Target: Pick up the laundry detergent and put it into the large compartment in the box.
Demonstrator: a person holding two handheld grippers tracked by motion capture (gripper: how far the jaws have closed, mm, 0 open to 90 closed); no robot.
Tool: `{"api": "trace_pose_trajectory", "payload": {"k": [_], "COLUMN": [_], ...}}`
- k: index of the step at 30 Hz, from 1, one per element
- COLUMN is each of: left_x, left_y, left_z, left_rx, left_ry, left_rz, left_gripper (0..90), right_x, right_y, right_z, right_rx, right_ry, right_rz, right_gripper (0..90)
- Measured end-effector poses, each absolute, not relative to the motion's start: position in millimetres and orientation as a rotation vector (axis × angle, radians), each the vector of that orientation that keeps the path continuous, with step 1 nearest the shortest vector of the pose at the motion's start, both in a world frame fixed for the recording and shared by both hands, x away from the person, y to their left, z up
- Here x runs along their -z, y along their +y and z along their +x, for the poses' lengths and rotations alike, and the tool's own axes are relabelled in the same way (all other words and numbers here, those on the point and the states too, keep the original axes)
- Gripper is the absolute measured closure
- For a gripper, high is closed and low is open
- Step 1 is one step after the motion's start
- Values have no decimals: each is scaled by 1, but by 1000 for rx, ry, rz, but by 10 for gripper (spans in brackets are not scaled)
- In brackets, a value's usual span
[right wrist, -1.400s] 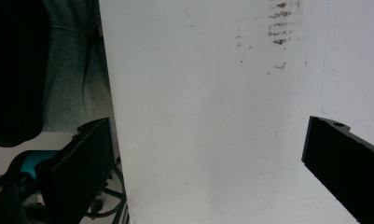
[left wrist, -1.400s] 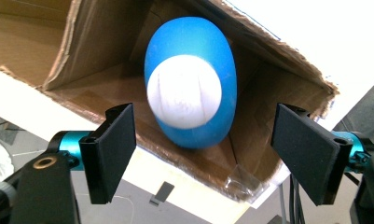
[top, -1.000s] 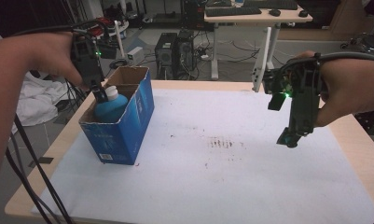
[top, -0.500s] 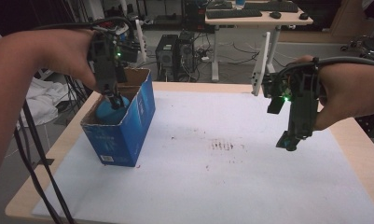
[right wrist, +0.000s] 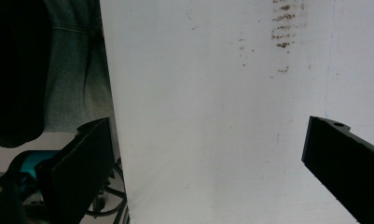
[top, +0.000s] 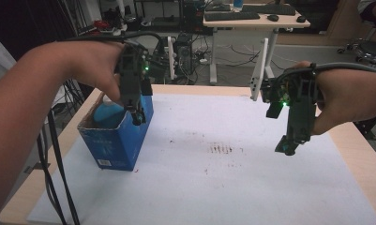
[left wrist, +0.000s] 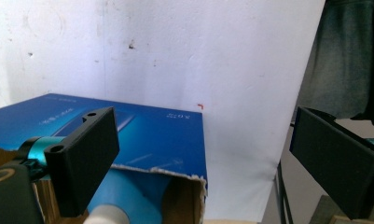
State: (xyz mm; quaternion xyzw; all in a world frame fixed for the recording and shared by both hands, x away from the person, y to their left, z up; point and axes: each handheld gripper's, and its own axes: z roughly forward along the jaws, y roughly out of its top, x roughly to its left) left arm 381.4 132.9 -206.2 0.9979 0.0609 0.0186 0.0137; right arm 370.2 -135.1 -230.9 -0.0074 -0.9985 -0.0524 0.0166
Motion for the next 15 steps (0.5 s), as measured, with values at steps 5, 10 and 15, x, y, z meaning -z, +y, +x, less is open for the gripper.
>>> {"api": "trace_pose_trajectory", "payload": {"k": [5,10,15], "left_x": [211,206,207], "left_y": [129,127,124], "left_z": [385,391,390], "left_rx": [-33,-39,-42], "left_ry": [168,166,153], "left_rz": [3103,3088,3089], "left_gripper": [81,81,81], "right_x": [232,234,234], "right_y": [-139,-138,-138], "right_z": [372,373,373], "right_rx": [138,127,126], "right_ry": [-3104,-3103,-3105], "right_rz": [-49,-40,-40], "right_gripper": [17,17,17]}}
